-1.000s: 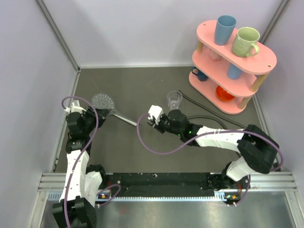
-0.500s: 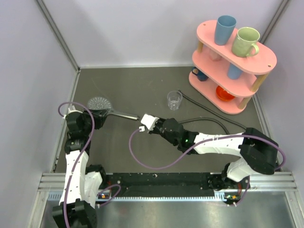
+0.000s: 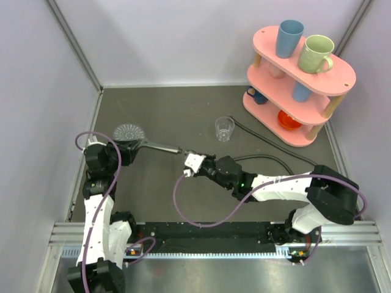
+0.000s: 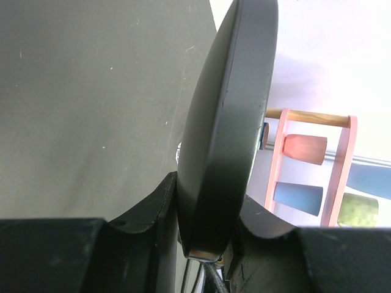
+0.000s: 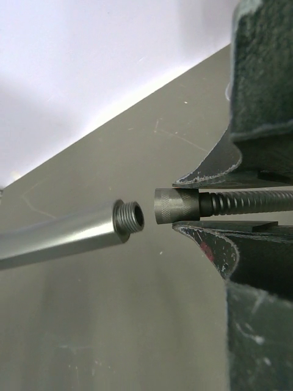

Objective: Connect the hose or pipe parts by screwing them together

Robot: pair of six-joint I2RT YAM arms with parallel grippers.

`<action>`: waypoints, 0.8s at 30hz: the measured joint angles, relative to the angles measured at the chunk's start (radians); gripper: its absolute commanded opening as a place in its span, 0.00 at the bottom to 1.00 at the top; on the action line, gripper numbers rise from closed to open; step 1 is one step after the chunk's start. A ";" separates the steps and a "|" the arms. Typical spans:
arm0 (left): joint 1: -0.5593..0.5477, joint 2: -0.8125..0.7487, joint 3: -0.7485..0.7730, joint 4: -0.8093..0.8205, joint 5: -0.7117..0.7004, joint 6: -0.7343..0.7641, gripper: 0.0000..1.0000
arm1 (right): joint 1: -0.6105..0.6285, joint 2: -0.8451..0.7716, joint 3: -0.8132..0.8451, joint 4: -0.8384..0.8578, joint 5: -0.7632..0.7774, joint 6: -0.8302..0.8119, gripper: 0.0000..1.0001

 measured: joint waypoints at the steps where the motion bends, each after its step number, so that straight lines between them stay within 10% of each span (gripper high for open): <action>1: 0.000 0.000 0.002 0.000 0.001 0.000 0.00 | 0.001 0.000 -0.011 0.014 -0.009 -0.004 0.00; 24: -0.087 -0.054 0.109 0.074 0.092 0.129 0.00 | 0.002 -0.065 -0.240 0.423 -0.065 -0.002 0.00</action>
